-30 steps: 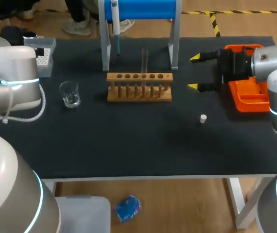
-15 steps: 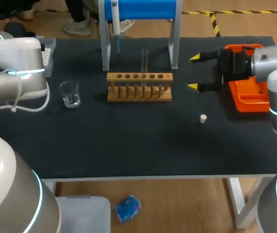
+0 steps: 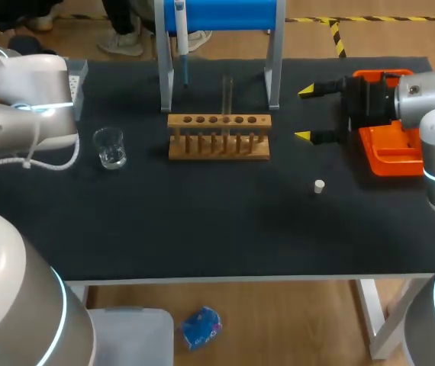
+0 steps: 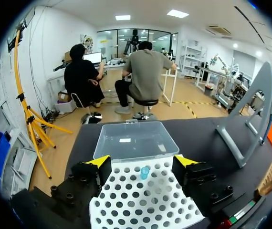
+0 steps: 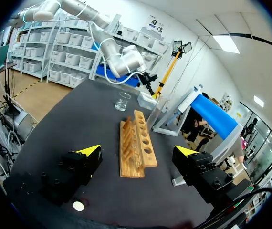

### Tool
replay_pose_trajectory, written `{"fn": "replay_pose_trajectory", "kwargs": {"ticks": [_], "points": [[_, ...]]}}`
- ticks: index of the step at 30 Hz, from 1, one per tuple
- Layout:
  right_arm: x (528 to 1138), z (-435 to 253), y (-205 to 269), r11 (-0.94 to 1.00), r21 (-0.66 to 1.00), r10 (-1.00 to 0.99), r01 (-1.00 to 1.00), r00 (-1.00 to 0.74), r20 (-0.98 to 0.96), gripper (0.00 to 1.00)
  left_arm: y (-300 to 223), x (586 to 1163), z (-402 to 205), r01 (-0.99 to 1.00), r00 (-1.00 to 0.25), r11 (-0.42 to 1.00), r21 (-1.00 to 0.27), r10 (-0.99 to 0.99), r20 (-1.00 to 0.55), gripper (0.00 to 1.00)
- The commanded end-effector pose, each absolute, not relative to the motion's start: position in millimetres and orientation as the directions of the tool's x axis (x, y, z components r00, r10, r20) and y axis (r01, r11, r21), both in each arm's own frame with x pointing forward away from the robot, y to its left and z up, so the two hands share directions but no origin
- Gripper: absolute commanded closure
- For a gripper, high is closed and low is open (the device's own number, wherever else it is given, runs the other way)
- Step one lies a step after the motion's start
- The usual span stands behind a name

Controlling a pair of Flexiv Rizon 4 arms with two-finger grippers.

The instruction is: Invert the test tube, pick up the pipette, mount the tip to pipette, aspirate from beaker and dispense into the tube, eject the tip, return the pipette, and cap with the stopper.

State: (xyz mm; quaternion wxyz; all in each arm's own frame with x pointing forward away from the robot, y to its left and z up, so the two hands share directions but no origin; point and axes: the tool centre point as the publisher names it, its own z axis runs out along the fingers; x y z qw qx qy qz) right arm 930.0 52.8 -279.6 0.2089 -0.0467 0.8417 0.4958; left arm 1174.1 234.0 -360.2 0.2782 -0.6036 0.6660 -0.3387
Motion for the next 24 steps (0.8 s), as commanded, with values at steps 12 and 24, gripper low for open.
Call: {"fn": "replay_pose_trajectory", "kwargs": {"ticks": [12, 24], "points": [[929.4, -280.1, 52.6, 0.504, 0.815, 0.129, -0.287, -0.908, -0.399, 0.00, 233.3, 1179.8, -364.5, -0.631, -0.117, 0.055, -0.774, -0.993, 0.025, 0.56], [929.4, -280.1, 52.6, 0.504, 0.815, 0.129, -0.287, -0.908, -0.399, 0.00, 233.9, 1179.8, -364.8, -0.636, -0.114, 0.066, -0.769, -0.993, 0.009, 0.69]]}}
